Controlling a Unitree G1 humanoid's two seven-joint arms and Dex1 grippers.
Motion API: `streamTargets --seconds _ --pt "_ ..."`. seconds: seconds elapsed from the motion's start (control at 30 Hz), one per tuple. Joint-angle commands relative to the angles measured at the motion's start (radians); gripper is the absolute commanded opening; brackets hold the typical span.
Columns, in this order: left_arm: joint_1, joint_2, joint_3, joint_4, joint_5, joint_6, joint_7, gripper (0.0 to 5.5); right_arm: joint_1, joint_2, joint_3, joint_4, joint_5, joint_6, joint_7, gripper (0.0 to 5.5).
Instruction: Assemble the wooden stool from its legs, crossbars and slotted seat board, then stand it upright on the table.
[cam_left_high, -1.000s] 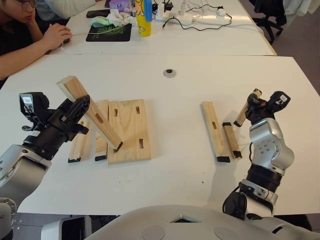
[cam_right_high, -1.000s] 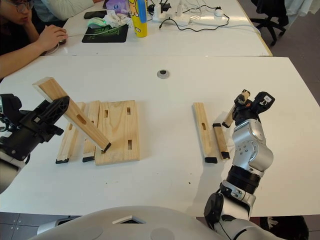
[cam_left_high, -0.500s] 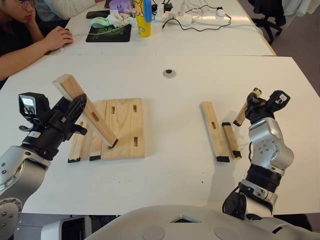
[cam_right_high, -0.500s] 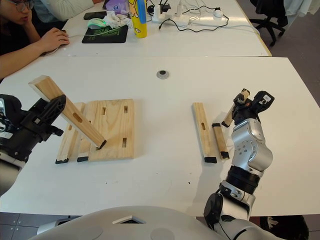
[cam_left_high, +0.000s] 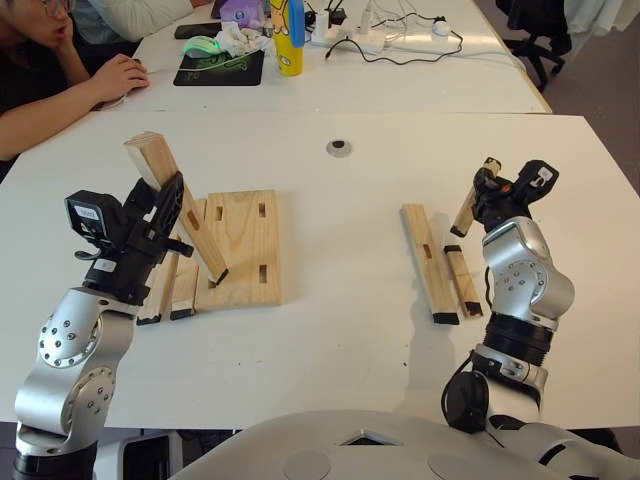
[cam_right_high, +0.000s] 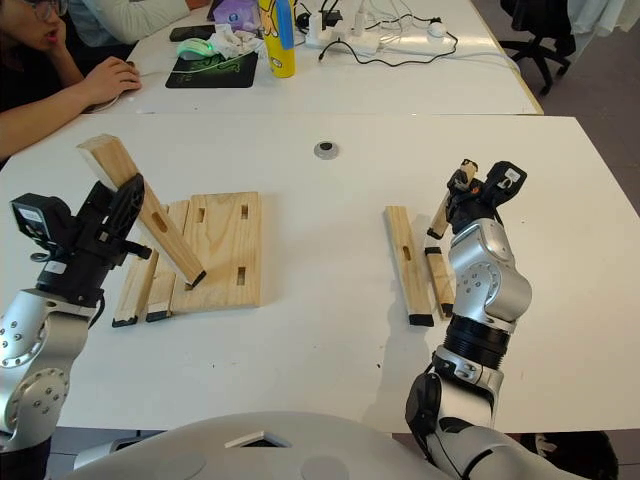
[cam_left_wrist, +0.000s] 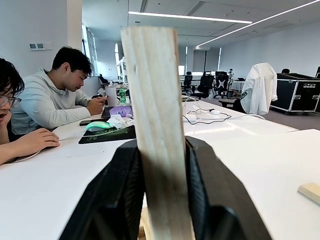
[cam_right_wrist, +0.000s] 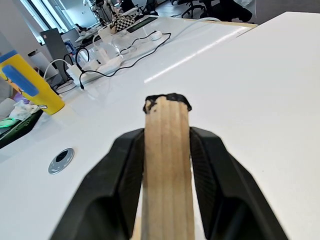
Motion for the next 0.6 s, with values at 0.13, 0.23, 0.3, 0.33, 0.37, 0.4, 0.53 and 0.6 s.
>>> streamTargets --seconds 0.13,0.23,0.3,0.33,0.37,0.4,0.53,0.6 --pt "0.054 -0.080 -0.125 0.256 0.197 0.010 -0.017 1.04 -0.090 -0.041 0.038 0.058 0.006 0.010 0.031 1.30" --pt "0.055 -0.106 -0.107 0.234 0.196 0.002 0.002 1.04 -0.107 -0.052 0.045 0.078 0.003 0.011 0.041 1.30" --pt "0.067 -0.108 -0.067 0.171 0.173 0.019 0.020 1.04 -0.111 -0.057 0.046 0.081 0.002 0.010 0.043 1.30" --pt "0.075 -0.106 -0.040 0.129 0.157 0.033 0.034 1.04 -0.113 -0.059 0.047 0.083 0.002 0.010 0.043 1.30" --pt "0.083 -0.102 -0.005 0.073 0.136 0.053 0.055 1.04 -0.113 -0.062 0.046 0.084 0.003 0.009 0.044 1.30" --pt "0.087 -0.100 0.024 0.026 0.117 0.075 0.075 1.04 -0.107 -0.064 0.043 0.080 0.004 0.008 0.043 1.30" --pt "0.190 -0.110 0.098 -0.132 0.103 0.130 0.107 1.04 -0.089 -0.070 0.030 0.067 0.007 0.005 0.038 1.30" --pt "0.277 -0.131 0.107 -0.158 0.143 0.123 0.096 1.04 -0.092 -0.072 0.027 0.074 0.008 0.002 0.039 1.30"
